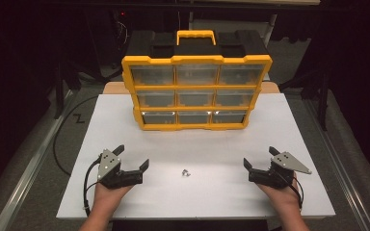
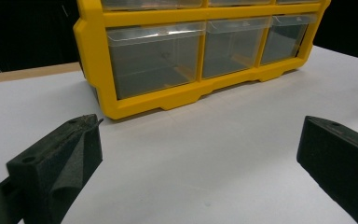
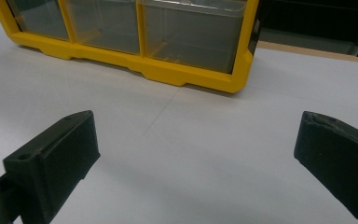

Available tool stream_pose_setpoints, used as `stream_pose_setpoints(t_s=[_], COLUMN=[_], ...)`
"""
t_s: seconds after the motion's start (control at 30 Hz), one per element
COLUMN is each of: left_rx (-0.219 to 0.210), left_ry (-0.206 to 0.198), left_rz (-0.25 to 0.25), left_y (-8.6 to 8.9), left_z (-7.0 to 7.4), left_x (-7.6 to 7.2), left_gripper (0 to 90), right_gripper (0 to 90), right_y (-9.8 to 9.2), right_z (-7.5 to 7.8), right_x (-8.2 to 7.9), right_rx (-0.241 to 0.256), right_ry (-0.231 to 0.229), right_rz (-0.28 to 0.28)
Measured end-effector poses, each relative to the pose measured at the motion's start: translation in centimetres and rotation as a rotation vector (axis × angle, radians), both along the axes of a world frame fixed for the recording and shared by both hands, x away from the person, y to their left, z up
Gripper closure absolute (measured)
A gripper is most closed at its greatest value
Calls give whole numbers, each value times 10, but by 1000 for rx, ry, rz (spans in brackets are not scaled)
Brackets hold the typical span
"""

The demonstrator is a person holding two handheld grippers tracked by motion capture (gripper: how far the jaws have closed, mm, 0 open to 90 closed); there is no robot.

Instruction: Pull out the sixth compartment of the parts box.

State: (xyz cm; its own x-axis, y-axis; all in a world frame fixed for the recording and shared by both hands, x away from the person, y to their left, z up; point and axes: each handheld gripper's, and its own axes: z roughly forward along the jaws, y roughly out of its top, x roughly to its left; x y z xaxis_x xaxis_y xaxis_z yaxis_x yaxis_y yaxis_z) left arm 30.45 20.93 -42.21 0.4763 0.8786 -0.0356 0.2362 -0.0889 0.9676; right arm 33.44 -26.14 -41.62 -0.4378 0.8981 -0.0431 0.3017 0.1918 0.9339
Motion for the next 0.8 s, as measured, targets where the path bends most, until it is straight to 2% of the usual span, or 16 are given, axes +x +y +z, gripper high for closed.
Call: stream_pose_setpoints(t_s=[0.23, 0.33, 0.8], left_rx=[-1, -1, 5], left_ry=[-17, -14, -9], left_rz=[-3, -1, -8], left_y=[-1, -1, -1], left_z=[1, 1, -1], left_x=[-1, -1, 0], left_gripper=[10, 10, 10], right_gripper=[8, 8, 8], right_y=[1, 1, 1], right_z=[0, 1, 0], right_x=[-2, -2, -2], right_rx=[-11, -9, -17], right_ry=[-7, -19, -19], right_rz=[5, 5, 6])
